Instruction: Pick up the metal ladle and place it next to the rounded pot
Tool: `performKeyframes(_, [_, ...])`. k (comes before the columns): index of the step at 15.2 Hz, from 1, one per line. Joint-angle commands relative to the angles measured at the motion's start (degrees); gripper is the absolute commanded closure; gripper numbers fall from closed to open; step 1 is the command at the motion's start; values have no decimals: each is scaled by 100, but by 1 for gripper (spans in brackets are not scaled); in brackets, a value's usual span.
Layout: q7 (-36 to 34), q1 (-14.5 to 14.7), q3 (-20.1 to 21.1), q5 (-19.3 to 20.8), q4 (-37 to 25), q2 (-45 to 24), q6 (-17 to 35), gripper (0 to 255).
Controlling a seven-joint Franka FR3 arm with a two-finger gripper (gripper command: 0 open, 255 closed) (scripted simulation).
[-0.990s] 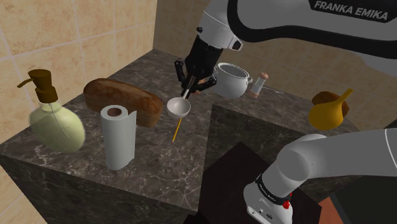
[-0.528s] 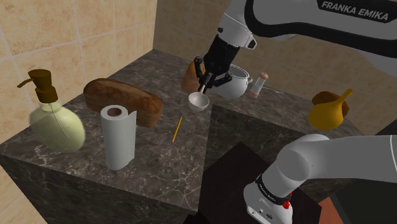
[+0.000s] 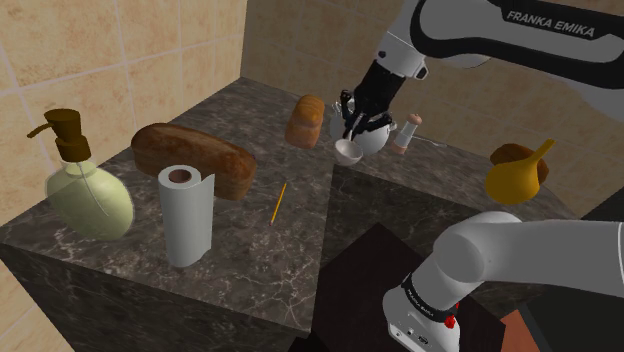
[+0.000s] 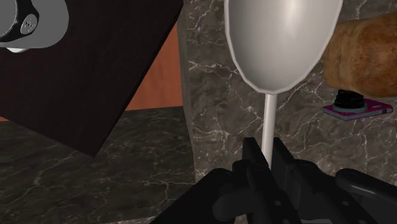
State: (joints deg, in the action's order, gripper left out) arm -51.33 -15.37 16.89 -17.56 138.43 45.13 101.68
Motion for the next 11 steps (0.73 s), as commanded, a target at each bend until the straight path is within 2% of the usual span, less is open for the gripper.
performKeyframes(1, [319, -106, -298, 167, 41, 17, -45, 255])
performKeyframes(11, [1701, -629, -1573, 927, -28, -240, -96, 255])
